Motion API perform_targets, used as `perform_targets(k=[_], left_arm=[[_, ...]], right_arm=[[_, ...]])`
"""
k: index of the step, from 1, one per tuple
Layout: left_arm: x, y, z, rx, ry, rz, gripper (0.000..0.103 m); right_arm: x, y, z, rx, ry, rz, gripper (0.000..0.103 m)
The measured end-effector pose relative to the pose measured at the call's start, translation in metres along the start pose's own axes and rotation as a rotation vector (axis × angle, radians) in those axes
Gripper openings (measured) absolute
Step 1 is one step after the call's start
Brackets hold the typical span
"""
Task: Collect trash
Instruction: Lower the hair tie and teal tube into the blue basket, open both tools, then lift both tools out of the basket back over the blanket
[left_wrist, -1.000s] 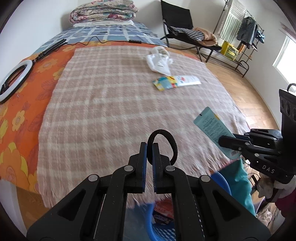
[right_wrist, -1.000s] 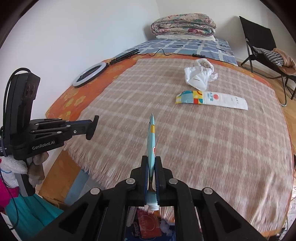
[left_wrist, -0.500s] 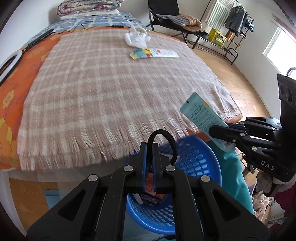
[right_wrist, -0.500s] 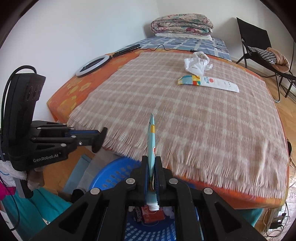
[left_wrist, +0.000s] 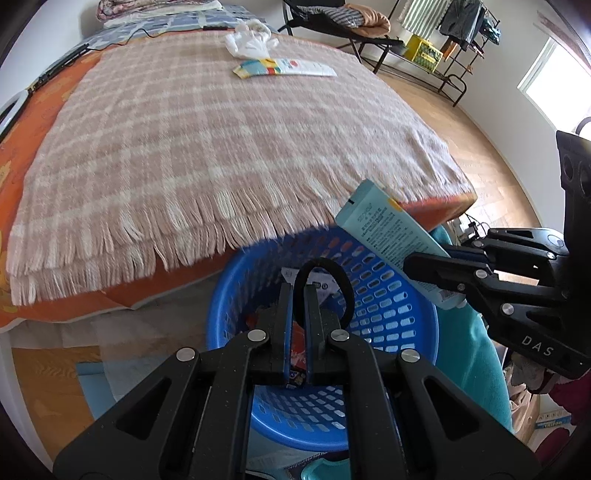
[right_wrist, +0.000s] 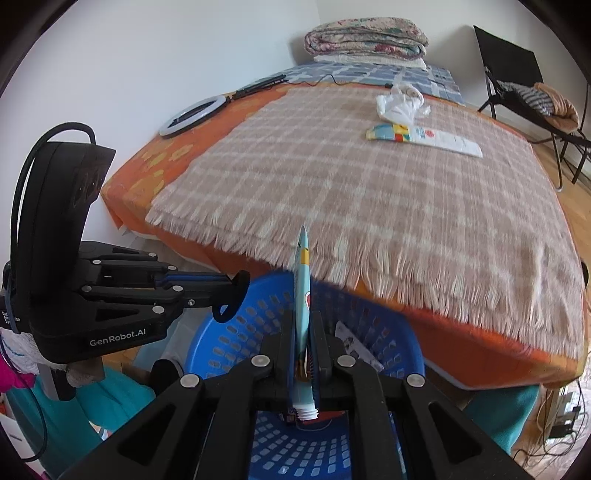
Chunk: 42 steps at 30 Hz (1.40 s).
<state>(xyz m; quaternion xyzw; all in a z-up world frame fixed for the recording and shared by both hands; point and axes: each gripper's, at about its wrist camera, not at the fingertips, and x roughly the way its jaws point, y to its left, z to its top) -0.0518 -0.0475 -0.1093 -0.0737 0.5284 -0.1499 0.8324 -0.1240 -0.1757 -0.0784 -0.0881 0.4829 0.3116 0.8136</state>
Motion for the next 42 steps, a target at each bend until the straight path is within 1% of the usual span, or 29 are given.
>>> perform_targets(k=[13, 16, 18, 20, 25, 26, 27, 28, 29, 30, 31, 32, 33, 35, 37, 39, 40, 42], left_arm=[[0.031, -0.006, -0.02, 0.025, 0.09, 0.014, 0.003], [0.034, -0.007, -0.023, 0.029, 0.1, 0.016, 0.003], [0.036, -0.007, -0.024, 0.029, 0.107, 0.017, 0.003], [0.038, -0.008, -0.025, 0.03, 0.112, 0.018, 0.003], [0.041, -0.008, -0.024, 0.027, 0.111, 0.025, 0.003], [0.041, -0.007, -0.024, 0.026, 0.113, 0.025, 0.003], [0.042, -0.007, -0.024, 0.026, 0.115, 0.027, 0.003], [0.043, -0.007, -0.024, 0.027, 0.119, 0.03, 0.005], [0.044, -0.008, -0.024, 0.028, 0.122, 0.031, 0.018], [0.045, -0.008, -0.024, 0.028, 0.126, 0.035, 0.027], [0.045, -0.008, -0.025, 0.027, 0.123, 0.04, 0.045], [0.045, -0.008, -0.025, 0.024, 0.113, 0.048, 0.051], [0.045, -0.008, -0.025, 0.023, 0.108, 0.05, 0.051], [0.045, -0.008, -0.025, 0.027, 0.108, 0.053, 0.051], [0.045, -0.007, -0.024, 0.023, 0.107, 0.056, 0.052], [0.045, -0.005, -0.023, 0.018, 0.112, 0.06, 0.054], [0.045, -0.004, -0.023, 0.016, 0.112, 0.063, 0.056], [0.043, -0.002, -0.022, 0.01, 0.11, 0.064, 0.057]], right_arm=[[0.019, -0.013, -0.044, 0.079, 0.075, 0.016, 0.005], [0.023, -0.015, -0.052, 0.087, 0.09, 0.012, 0.005], [0.025, -0.017, -0.055, 0.093, 0.097, 0.011, 0.008], [0.027, -0.02, -0.059, 0.103, 0.104, 0.01, 0.009], [0.031, -0.024, -0.063, 0.112, 0.117, 0.001, 0.01], [0.031, -0.025, -0.063, 0.113, 0.117, 0.0, 0.015], [0.031, -0.025, -0.064, 0.116, 0.116, -0.004, 0.023], [0.031, -0.026, -0.063, 0.119, 0.113, -0.007, 0.027], [0.03, -0.026, -0.063, 0.121, 0.109, -0.01, 0.031], [0.029, -0.027, -0.063, 0.123, 0.107, -0.011, 0.033], [0.029, -0.028, -0.063, 0.125, 0.107, -0.014, 0.036], [0.029, -0.029, -0.063, 0.128, 0.107, -0.02, 0.047], [0.028, -0.03, -0.063, 0.131, 0.105, -0.026, 0.061], [0.025, -0.031, -0.063, 0.134, 0.099, -0.04, 0.072], [0.024, -0.032, -0.063, 0.139, 0.097, -0.045, 0.075], [0.023, -0.034, -0.063, 0.145, 0.103, -0.047, 0.083], [0.023, -0.035, -0.063, 0.148, 0.104, -0.049, 0.084], [0.024, -0.034, -0.063, 0.15, 0.104, -0.054, 0.085]])
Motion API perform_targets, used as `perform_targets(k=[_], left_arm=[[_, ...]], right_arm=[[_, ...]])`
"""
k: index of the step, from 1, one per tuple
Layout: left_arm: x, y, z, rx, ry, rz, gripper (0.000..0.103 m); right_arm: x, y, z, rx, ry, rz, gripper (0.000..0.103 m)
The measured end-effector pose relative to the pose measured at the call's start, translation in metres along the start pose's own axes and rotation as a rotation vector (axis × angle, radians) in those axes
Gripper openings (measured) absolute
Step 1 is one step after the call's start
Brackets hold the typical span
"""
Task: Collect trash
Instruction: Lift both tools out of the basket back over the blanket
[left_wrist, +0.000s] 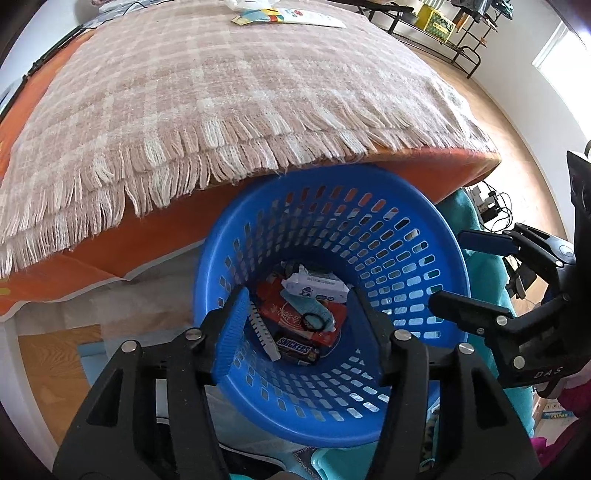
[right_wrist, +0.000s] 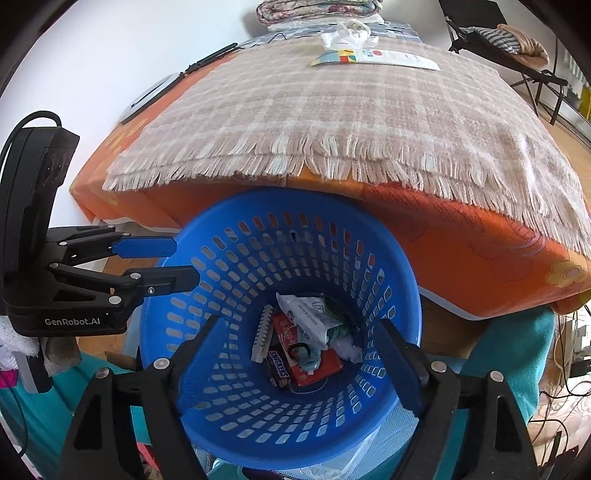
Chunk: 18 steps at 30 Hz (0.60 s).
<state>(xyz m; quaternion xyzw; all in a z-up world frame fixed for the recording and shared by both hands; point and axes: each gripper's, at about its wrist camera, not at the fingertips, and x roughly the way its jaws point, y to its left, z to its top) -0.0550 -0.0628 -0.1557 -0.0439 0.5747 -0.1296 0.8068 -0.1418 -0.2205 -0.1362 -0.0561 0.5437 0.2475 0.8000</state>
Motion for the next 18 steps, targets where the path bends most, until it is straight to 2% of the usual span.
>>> perform_targets(k=[3, 7, 14, 18], left_arm=[[-0.002, 0.002, 0.0, -0.005, -0.001, 0.004, 0.057], [-0.004, 0.006, 0.002, -0.017, -0.005, 0.008, 0.065], [-0.01, 0.005, 0.011, -0.025, -0.013, 0.006, 0.065], [-0.017, 0.006, 0.024, -0.036, -0.035, 0.003, 0.065]], right_arm=[[0.001, 0.001, 0.001, 0.001, 0.003, -0.011, 0.09], [-0.001, -0.002, 0.003, 0.006, 0.001, -0.017, 0.094], [-0.009, -0.003, 0.012, 0.0, -0.035, -0.067, 0.102], [-0.017, -0.008, 0.024, 0.003, -0.068, -0.085, 0.102]])
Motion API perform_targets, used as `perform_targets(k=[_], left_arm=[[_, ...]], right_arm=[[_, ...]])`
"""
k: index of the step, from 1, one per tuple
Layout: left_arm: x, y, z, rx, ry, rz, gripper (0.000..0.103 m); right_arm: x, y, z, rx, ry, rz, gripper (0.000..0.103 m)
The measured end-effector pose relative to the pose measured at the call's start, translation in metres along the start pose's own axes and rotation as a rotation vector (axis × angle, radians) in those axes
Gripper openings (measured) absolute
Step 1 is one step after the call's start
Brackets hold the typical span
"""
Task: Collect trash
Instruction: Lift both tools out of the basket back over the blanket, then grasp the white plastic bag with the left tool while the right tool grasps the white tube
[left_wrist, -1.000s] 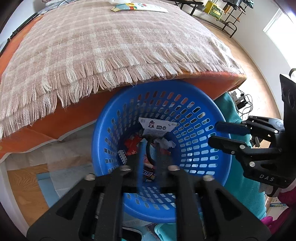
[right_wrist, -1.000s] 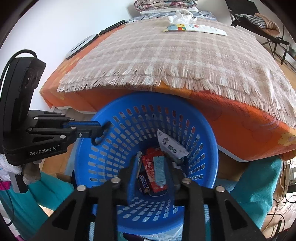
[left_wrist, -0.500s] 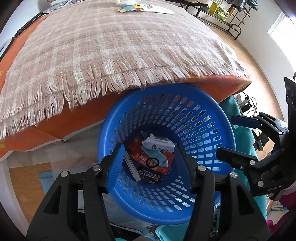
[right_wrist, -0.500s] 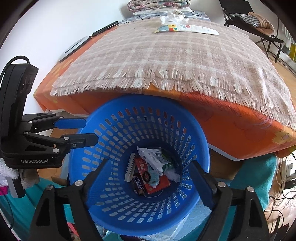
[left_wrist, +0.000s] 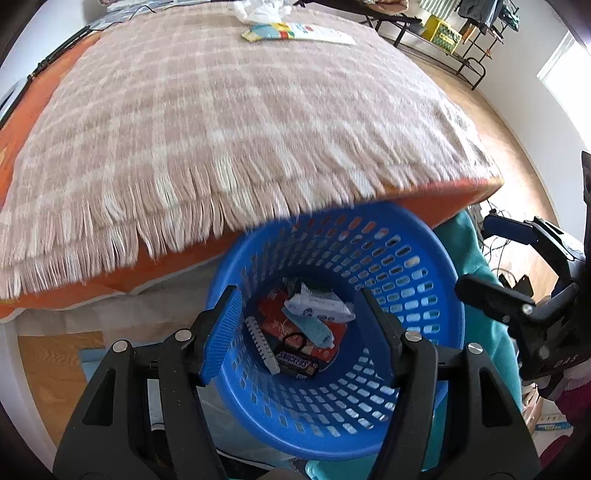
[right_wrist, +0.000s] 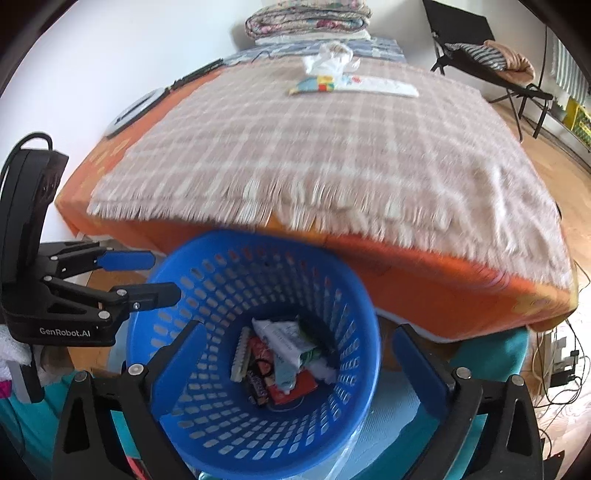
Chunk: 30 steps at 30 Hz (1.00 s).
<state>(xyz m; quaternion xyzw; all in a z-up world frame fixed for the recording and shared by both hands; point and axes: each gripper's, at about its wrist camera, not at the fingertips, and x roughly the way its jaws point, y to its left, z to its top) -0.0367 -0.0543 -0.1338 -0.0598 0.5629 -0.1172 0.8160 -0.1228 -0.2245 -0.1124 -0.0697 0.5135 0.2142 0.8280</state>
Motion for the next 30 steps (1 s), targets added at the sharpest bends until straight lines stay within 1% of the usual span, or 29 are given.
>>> perform_targets(k=[4, 6, 9, 11, 13, 17, 20, 22, 23, 25, 27, 30], left_arm=[[-0.007, 0.003, 0.017, -0.013, -0.026, -0.005, 0.065], [-0.012, 0.004, 0.029, -0.018, -0.043, -0.008, 0.065], [-0.019, 0.007, 0.049, -0.031, -0.066, -0.019, 0.065], [-0.024, 0.01, 0.063, -0.046, -0.086, -0.029, 0.065], [-0.027, 0.013, 0.076, -0.054, -0.109, -0.025, 0.065], [-0.029, 0.023, 0.109, -0.052, -0.149, -0.007, 0.065], [-0.027, 0.032, 0.135, -0.065, -0.175, -0.005, 0.065], [-0.026, 0.039, 0.153, -0.074, -0.196, -0.009, 0.065], [-0.025, 0.042, 0.162, -0.08, -0.206, -0.012, 0.065], [-0.022, 0.05, 0.181, -0.096, -0.227, -0.026, 0.065], [-0.017, 0.059, 0.2, -0.12, -0.244, -0.042, 0.065], [-0.009, 0.074, 0.228, -0.159, -0.261, -0.054, 0.065]], right_arm=[[-0.008, -0.009, 0.017, 0.014, -0.039, -0.013, 0.102], [-0.012, -0.015, 0.029, 0.02, -0.063, -0.005, 0.102], [-0.018, -0.026, 0.049, 0.01, -0.115, -0.016, 0.102], [-0.022, -0.033, 0.064, 0.0, -0.158, -0.019, 0.102], [-0.026, -0.043, 0.083, 0.001, -0.212, 0.003, 0.102], [-0.025, -0.059, 0.122, -0.003, -0.261, 0.024, 0.102], [-0.02, -0.066, 0.151, -0.031, -0.271, 0.019, 0.102], [-0.015, -0.07, 0.168, -0.052, -0.266, 0.028, 0.102], [-0.01, -0.073, 0.181, -0.067, -0.25, 0.034, 0.102], [-0.001, -0.077, 0.199, -0.082, -0.223, 0.047, 0.099], [0.012, -0.084, 0.221, -0.1, -0.199, 0.078, 0.093], [0.033, -0.094, 0.25, -0.116, -0.178, 0.101, 0.089]])
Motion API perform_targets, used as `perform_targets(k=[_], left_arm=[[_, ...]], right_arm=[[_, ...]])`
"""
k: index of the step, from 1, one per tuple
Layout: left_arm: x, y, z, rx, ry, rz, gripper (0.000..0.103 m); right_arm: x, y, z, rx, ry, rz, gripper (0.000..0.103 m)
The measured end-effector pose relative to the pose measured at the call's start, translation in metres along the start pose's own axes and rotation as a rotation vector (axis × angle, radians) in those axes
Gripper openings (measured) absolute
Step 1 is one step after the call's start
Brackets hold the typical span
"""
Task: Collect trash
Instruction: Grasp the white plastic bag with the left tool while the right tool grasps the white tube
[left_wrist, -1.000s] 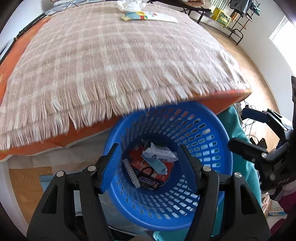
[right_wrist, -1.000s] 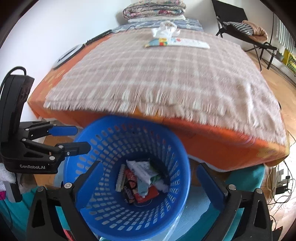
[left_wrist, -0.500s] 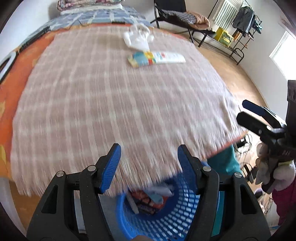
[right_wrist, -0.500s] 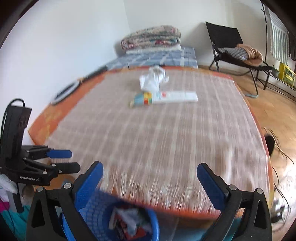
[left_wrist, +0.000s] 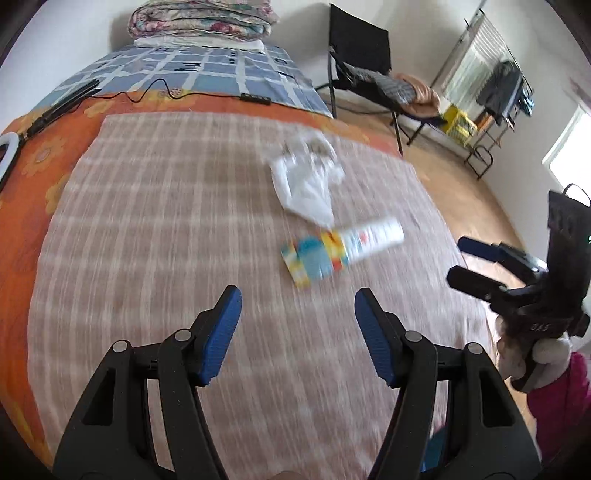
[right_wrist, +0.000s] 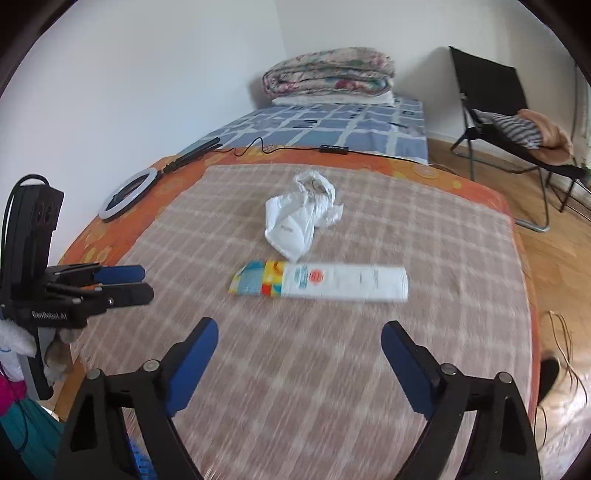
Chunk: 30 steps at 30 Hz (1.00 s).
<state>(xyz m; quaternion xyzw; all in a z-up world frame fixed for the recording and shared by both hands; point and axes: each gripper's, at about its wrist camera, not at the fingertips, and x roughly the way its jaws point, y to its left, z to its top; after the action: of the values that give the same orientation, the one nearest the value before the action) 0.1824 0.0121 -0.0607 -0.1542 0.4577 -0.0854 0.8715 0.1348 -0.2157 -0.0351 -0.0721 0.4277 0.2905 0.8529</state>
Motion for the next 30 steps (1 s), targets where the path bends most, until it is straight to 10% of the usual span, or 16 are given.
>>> perform_targets(k=[17, 30], left_arm=[[0.058, 0.037, 0.059, -0.021, 0.006, -0.014, 0.065], [0.102, 0.016, 0.085, -0.034, 0.011, -0.065, 0.065]], right_arm=[[0.143, -0.042, 0.057, 0.035, 0.226, 0.226, 0.066], [0.1, -0.029, 0.013, -0.08, 0.326, 0.355, 0.077]])
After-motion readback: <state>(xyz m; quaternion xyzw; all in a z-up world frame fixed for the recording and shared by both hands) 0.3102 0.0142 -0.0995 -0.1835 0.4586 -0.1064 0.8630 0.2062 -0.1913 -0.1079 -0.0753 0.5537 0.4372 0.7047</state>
